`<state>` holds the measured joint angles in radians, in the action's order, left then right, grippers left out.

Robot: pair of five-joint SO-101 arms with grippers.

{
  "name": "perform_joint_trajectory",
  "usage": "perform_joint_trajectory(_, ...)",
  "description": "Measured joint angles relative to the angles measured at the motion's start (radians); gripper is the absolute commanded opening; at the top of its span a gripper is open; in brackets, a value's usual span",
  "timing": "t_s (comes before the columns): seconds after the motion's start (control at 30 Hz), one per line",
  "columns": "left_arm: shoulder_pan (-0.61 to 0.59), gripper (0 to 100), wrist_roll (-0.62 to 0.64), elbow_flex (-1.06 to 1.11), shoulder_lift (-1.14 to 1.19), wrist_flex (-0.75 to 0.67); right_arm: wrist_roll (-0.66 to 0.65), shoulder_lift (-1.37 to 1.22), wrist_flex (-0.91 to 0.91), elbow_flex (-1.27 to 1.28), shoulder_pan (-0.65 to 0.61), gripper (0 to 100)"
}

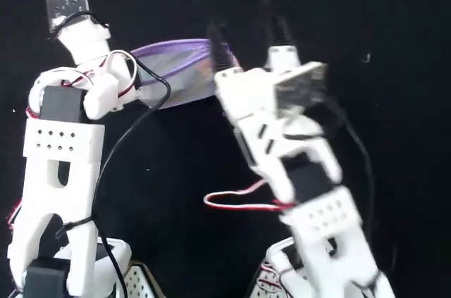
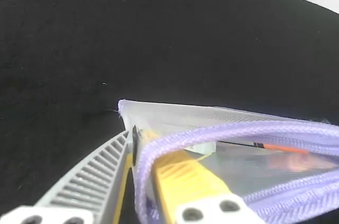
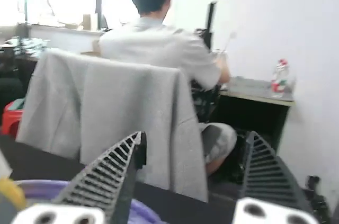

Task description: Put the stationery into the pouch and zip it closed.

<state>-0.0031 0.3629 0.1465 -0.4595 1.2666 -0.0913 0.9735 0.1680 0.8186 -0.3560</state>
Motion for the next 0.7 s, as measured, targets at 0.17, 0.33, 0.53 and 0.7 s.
perform_joint_trajectory(0.17,-0.011,3,-0.005,0.002,0.0,0.0,0.0,0.069,0.281,-0.107,0.071,27.3)
perform_joint_trajectory(0.33,-0.011,3,-0.005,0.003,0.0,0.0,-0.006,0.072,0.388,-0.071,0.081,27.3)
perform_joint_trajectory(0.53,-0.011,3,-0.005,0.003,0.0,0.0,-0.06,0.072,0.388,0.1,0.037,27.3)
perform_joint_trajectory(0.7,-0.011,3,-0.005,0.003,0.0,0.0,-0.138,0.072,0.37,0.178,-0.043,27.3)
